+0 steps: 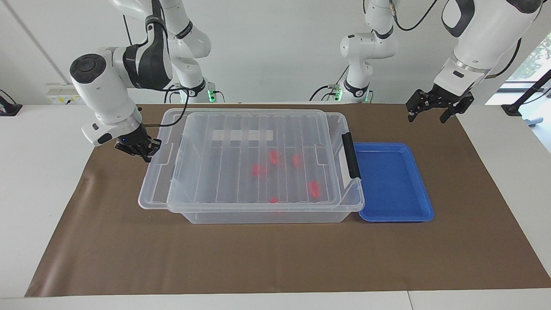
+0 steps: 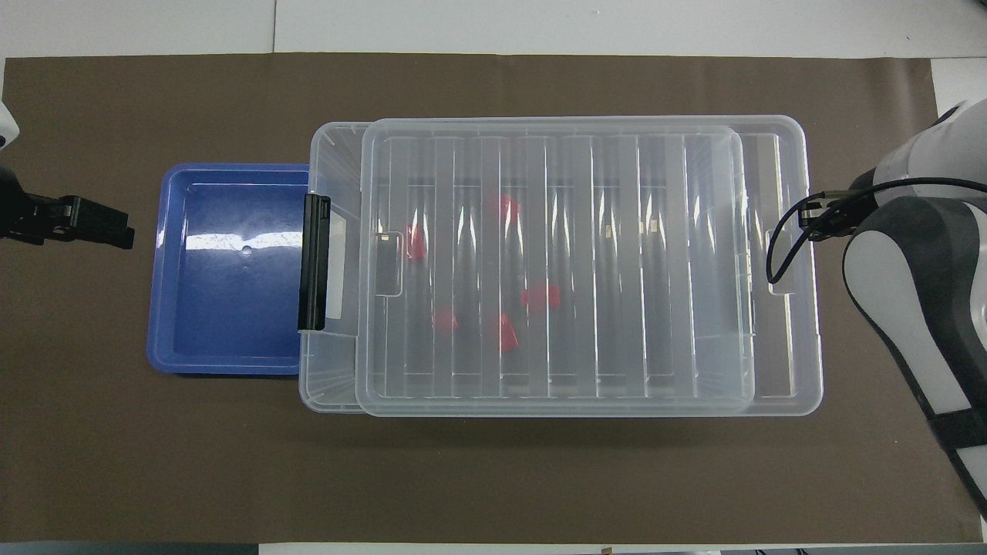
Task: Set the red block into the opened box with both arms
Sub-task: 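Push the clear lid back toward the blue tray with the right gripper, then press the lid edge with the right gripper until the lid is shut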
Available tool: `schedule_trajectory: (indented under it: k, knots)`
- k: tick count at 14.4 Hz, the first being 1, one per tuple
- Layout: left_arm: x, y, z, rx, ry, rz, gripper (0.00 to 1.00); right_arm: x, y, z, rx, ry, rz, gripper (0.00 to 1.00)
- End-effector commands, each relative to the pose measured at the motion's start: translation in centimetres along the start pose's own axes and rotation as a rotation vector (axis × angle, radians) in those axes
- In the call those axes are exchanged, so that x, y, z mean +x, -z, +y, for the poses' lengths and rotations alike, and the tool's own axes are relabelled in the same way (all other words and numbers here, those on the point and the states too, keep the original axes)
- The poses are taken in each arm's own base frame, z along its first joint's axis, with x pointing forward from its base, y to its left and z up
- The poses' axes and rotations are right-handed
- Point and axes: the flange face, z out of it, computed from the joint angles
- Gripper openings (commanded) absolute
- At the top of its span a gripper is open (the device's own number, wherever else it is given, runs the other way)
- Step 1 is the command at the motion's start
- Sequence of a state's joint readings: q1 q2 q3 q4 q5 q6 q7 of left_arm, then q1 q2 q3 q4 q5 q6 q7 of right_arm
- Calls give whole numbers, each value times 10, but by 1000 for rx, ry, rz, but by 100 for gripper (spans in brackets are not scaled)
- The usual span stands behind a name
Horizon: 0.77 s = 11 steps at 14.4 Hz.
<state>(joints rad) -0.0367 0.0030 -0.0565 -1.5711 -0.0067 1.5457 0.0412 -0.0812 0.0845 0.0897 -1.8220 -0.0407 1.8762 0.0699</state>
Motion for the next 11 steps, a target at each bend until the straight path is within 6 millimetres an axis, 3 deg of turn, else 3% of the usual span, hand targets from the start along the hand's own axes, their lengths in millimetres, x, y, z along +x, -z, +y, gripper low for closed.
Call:
schedule_trajectory:
  k: [1, 4, 7, 10, 11]
  knots:
    - [-9, 3, -2, 12, -6, -7, 100, -7, -1, -18, 0, -25, 10, 0]
    - [-9, 3, -3, 12, -5, -9, 100, -8, -1, -30, 0, -36, 9, 0]
    - [-9, 3, -2, 12, -6, -9, 100, -6, 1, -28, 0, -30, 5, 0]
    - [-9, 3, -2, 12, -6, -9, 100, 1, 16, -15, -17, 8, -23, 0]
    - [-9, 3, -3, 12, -5, -9, 100, 3, 21, 6, -36, 38, -20, 0]
